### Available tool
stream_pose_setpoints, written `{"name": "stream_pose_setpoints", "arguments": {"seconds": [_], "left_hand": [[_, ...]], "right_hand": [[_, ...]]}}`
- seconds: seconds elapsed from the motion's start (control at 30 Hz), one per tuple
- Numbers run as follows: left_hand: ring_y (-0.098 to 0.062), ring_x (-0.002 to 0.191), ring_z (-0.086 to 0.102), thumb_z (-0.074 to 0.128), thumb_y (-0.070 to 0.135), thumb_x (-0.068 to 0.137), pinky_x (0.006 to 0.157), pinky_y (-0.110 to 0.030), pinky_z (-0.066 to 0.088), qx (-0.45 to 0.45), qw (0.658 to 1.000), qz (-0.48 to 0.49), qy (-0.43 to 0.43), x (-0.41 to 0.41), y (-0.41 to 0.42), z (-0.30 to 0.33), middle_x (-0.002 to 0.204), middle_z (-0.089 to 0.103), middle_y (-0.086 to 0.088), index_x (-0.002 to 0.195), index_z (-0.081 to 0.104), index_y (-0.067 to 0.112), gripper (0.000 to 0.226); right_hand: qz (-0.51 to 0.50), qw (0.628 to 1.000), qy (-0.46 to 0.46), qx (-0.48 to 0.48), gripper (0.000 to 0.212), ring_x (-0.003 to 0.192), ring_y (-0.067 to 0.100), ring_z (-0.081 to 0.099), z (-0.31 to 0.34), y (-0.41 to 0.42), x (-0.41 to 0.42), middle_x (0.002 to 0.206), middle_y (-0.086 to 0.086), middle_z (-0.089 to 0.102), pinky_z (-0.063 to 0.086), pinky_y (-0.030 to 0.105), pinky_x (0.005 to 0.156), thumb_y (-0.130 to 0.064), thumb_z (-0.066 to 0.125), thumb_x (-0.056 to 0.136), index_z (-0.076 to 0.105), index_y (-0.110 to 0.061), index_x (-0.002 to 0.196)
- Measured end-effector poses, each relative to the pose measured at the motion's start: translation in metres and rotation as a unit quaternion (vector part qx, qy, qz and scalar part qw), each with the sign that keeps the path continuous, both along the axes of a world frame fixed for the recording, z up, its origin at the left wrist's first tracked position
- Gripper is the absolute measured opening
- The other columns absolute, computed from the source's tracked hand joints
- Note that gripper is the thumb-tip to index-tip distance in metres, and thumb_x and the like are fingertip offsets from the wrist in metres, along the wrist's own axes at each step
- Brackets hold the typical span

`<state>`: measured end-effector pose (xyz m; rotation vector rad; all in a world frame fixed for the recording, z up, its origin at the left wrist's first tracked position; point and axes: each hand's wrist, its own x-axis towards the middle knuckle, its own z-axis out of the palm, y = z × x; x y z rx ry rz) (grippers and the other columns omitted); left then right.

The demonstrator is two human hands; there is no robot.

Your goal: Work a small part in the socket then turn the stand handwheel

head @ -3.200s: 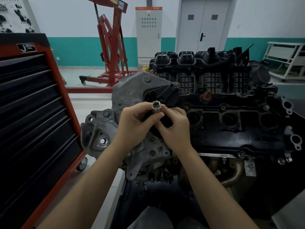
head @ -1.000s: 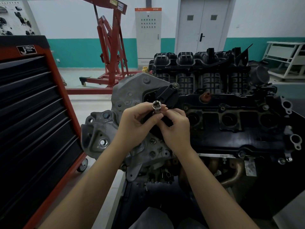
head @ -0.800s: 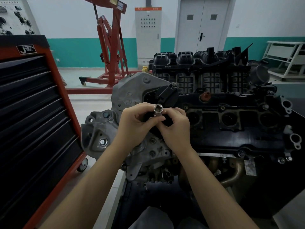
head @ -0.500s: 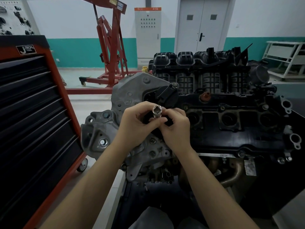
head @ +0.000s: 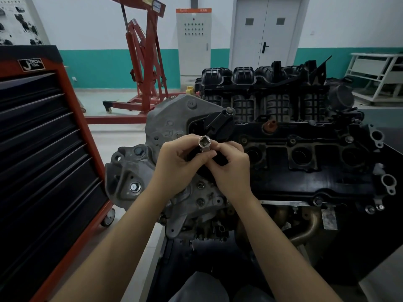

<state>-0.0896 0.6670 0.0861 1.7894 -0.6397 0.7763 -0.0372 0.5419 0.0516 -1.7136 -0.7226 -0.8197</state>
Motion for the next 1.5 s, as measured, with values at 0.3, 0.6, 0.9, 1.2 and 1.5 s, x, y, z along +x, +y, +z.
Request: {"name": "stream_pose_setpoints", "arguments": {"seconds": [0.3, 0.6, 0.9, 1.2, 1.5], "left_hand": [[-0.018, 0.095, 0.068, 0.071, -0.005, 0.08, 0.088, -0.03, 0.053, 0.012, 1.0, 0.013, -0.017, 0.0011, 0.0003, 0.0011, 0.096, 0.07, -0.007, 0.1, 0.068, 0.006, 0.023], [-0.022, 0.101, 0.068, 0.065, 0.0, 0.085, 0.092, -0.036, 0.053, 0.003, 1.0, -0.007, 0.013, 0.0002, 0.0002, 0.0012, 0.102, 0.071, -0.007, 0.108, 0.067, 0.016, 0.028], [-0.019, 0.097, 0.068, 0.068, -0.005, 0.082, 0.09, -0.031, 0.054, -0.011, 1.0, 0.013, 0.0, 0.0009, 0.001, -0.0007, 0.1, 0.071, -0.002, 0.104, 0.067, 0.011, 0.027], [-0.013, 0.088, 0.069, 0.079, 0.003, 0.073, 0.088, -0.024, 0.053, -0.008, 0.998, 0.043, -0.038, -0.0002, -0.0008, -0.0002, 0.089, 0.072, -0.002, 0.092, 0.071, 0.01, 0.022], [-0.023, 0.093, 0.069, 0.077, 0.004, 0.075, 0.086, -0.04, 0.056, 0.008, 1.0, 0.016, -0.014, 0.0017, 0.0003, 0.001, 0.096, 0.072, -0.007, 0.099, 0.069, 0.011, 0.026]], "right_hand": [[-0.019, 1.0, 0.008, -0.016, 0.015, 0.084, -0.003, 0.051, -0.0025, 0.0011, 0.0019, 0.085, 0.001, 0.073, 0.048, 0.039, 0.083, -0.014, 0.074, 0.081, 0.075, -0.007, 0.094], [-0.002, 1.0, -0.009, -0.027, 0.02, 0.085, 0.004, 0.051, -0.0002, -0.0001, 0.0003, 0.083, 0.004, 0.071, 0.049, 0.042, 0.081, -0.011, 0.068, 0.082, 0.073, -0.005, 0.101], [-0.012, 0.999, -0.01, -0.037, 0.023, 0.09, 0.001, 0.053, 0.0015, 0.0009, -0.0004, 0.092, 0.002, 0.073, 0.045, 0.037, 0.09, -0.017, 0.066, 0.083, 0.072, -0.005, 0.103], [-0.025, 1.0, 0.003, -0.002, 0.012, 0.087, -0.017, 0.049, -0.0012, 0.0022, 0.0025, 0.079, -0.004, 0.071, 0.045, 0.03, 0.083, -0.014, 0.08, 0.076, 0.073, -0.009, 0.084], [-0.012, 0.999, 0.02, -0.029, 0.015, 0.089, 0.008, 0.054, -0.0019, 0.0001, 0.0019, 0.082, 0.001, 0.072, 0.047, 0.041, 0.082, -0.017, 0.07, 0.082, 0.075, -0.008, 0.093]]}}
